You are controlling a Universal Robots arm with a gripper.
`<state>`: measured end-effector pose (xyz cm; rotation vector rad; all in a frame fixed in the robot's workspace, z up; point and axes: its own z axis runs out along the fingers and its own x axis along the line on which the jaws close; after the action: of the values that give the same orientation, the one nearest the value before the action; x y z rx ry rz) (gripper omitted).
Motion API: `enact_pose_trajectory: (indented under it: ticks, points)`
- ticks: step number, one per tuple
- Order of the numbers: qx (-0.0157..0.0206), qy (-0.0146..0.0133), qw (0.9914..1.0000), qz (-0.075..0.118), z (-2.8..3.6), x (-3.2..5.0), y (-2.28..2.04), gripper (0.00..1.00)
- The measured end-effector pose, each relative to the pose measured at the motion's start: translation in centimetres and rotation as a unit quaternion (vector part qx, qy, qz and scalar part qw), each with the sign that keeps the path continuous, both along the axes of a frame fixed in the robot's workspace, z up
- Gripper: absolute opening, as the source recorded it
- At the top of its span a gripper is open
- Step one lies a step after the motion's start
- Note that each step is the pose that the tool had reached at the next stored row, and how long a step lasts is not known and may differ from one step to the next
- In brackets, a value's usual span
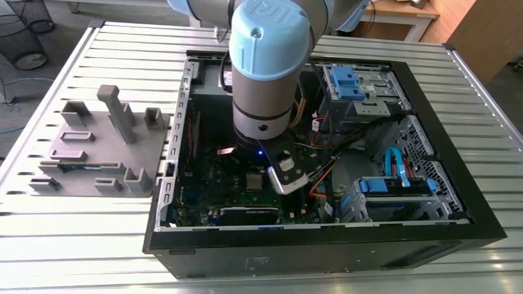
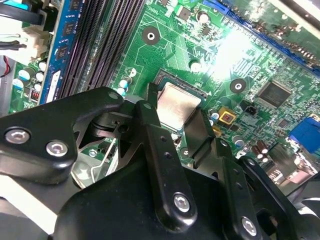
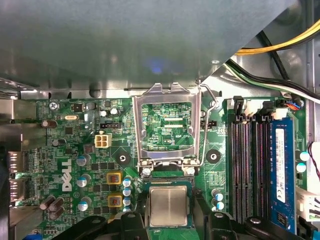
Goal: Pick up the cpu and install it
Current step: 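Place the cpu into insertion slot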
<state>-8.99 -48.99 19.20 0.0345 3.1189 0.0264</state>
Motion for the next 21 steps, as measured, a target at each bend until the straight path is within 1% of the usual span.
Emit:
enact_pose_trajectory:
  ticks: [3, 9, 14, 21]
  points:
    - [-0.0001, 0.0, 1.0, 0.0, 0.0, 0.17, 0.0, 0.49]
    - [0.0001, 0.0, 1.0, 0.0, 0.02, 0.19, 0.0, 0.49]
    - [0.0012, 0.0, 1.0, 0.0, 0.58, 0.19, 0.0, 0.49]
    - [0.0017, 0.0, 1.0, 0.0, 0.65, 0.19, 0.0, 0.49]
